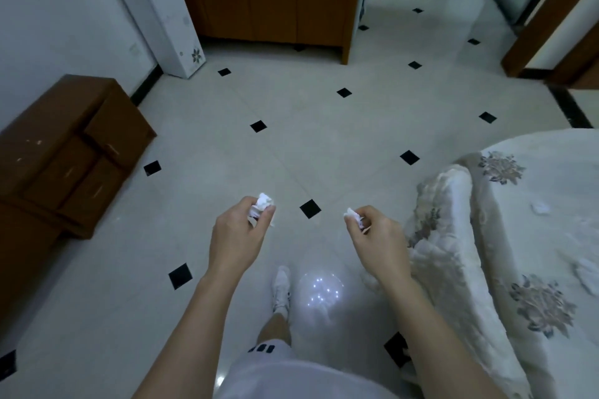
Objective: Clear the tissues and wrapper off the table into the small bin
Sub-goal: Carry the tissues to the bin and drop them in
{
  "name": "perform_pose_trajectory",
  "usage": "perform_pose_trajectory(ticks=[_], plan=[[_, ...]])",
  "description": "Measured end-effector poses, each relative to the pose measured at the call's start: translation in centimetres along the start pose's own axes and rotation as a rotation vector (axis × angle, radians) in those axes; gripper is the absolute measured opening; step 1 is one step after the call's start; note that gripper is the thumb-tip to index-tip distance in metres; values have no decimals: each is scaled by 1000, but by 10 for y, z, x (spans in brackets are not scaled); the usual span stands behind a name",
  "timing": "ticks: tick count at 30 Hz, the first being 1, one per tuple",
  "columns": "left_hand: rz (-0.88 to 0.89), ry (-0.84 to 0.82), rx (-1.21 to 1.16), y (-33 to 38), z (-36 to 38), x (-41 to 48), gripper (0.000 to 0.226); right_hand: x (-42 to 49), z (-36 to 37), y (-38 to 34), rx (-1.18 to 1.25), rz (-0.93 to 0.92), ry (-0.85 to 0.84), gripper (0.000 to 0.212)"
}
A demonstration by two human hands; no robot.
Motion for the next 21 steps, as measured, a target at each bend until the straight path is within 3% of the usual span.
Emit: perform_pose_trajectory(ticks=[12,21], plan=[[92,-106,-51,-20,20,272,23,211,36,-95,3,123,123,30],[172,-267,-96,1,96,401,24,313,23,-81,-18,264,220,28]])
Point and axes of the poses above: each hand's wrist, its own x-axis towards the middle knuckle, its own z-axis out of the palm, y = z × x, the point moved 6 cm from there along x, towards the middle knuckle, and after that the axes turned 9 degrees about z, right-handed, at the moved point
